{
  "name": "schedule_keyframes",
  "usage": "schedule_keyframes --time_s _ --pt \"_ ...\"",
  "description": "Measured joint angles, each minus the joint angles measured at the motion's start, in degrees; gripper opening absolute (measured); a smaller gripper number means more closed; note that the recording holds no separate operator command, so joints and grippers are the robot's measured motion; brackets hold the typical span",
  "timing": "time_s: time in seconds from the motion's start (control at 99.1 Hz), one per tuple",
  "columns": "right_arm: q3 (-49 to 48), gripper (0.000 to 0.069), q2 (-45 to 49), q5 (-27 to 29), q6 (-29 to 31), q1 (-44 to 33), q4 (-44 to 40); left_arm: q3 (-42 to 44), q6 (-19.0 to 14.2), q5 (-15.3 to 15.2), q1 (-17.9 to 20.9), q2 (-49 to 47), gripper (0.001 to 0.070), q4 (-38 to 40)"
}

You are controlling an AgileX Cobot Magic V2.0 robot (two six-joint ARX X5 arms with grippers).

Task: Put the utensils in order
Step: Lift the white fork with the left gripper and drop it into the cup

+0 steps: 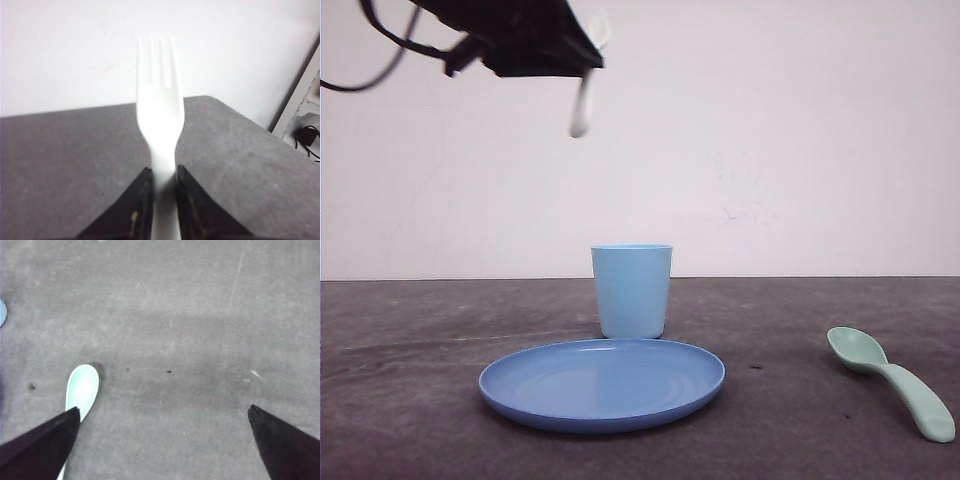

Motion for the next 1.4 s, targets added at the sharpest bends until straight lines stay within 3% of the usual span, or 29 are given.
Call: schedule_keyframes --time_s 0.212,0.414,0.686,1.069,1.271,1.402 --pt "0.0 0.0679 0.0 0.0 0.0 0.0 -0.4 0.0 3.8 0.0 -0.8 8.1 0.0044 8.9" --pt "0.0 0.0679 0.0 0.0 0.0 0.0 -0.4 0.0 6.0 0.0 -0.9 14.8 0.0044 12.6" --pt "0.0 0.0679 0.0 0.0 0.0 0.0 -0.5 0.0 8.5 0.0 -0.9 21.1 0.0044 12.7" --pt "0.0 0.0679 0.0 0.0 0.0 0.0 -0.5 0.0 9.0 0.0 -0.9 23.5 0.0047 12.7" --pt "0.0 0.0679 0.0 0.0 0.0 0.0 -0.5 0.0 9.0 0.0 -0.9 23.5 0.0165 12.8" --pt "0.0 0.0679 0.0 0.0 0.0 0.0 -0.5 0.0 8.0 0.0 -0.9 23.4 0.019 12.7"
